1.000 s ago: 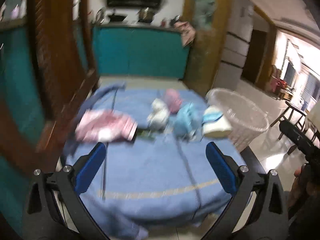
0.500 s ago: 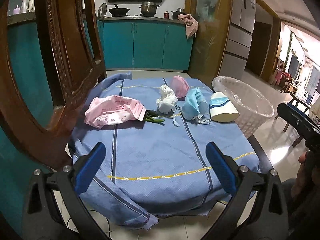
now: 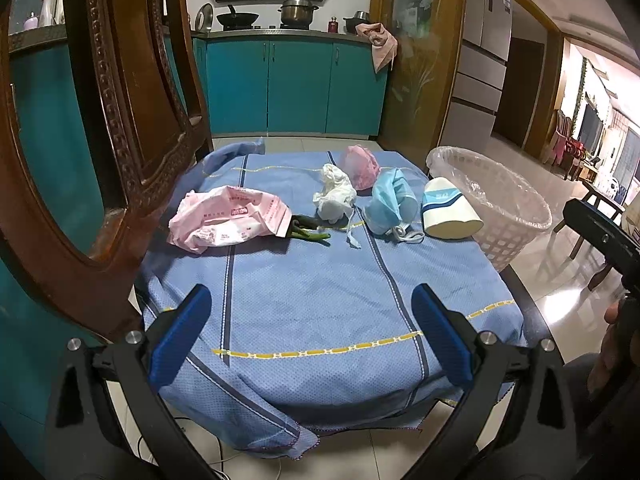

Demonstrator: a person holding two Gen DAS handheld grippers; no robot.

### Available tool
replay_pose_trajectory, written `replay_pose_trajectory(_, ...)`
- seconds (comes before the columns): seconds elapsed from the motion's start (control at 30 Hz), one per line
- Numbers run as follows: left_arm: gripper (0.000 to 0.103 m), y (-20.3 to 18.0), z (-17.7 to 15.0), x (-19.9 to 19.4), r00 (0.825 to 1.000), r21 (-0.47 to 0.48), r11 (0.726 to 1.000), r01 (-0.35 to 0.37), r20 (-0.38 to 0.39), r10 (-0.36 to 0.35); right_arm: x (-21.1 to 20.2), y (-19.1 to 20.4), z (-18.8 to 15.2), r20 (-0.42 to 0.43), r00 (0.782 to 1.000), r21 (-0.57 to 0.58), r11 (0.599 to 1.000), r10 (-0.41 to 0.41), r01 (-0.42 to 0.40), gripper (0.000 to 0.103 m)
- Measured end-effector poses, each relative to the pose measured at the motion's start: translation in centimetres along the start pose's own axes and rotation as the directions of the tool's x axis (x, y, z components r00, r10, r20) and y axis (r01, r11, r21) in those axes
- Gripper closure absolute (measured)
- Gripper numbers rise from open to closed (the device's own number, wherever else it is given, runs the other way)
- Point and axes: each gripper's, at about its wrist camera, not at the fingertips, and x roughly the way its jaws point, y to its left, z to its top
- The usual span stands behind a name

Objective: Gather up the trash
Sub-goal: 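Move both tools back above the table, then grasp the light-blue face mask with the right tool while the left tool grasps the white tissue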

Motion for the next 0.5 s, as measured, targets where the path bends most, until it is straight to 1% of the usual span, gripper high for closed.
replay_pose_trajectory(0.3, 0.003, 0.1, -0.1, 0.3, 1.000, 0.003, 1.000, 0.001, -0.007, -0.001, 0.1, 0.1, 0.0, -0.008, 1.000, -0.002, 1.000, 0.005, -0.005, 0.008)
replay_pose_trajectory(0.4, 0.003, 0.2, -0.1, 0.3, 1.000, -0.002, 1.000, 0.001, -0.005, -0.001, 0.8, 0.4, 0.0, -0.034, 0.999, -0.005, 1.000, 0.015, -0.015, 0.008)
replay_pose_trajectory(0.5, 0.003, 0.3, 0.0, 0.4, 1.000, -0.012, 1.000, 0.002, -0.005, -0.002, 3.0, 1.2, 0.9, -0.082, 0.996, -0.025, 0.999, 0.038, -0.041, 0.008)
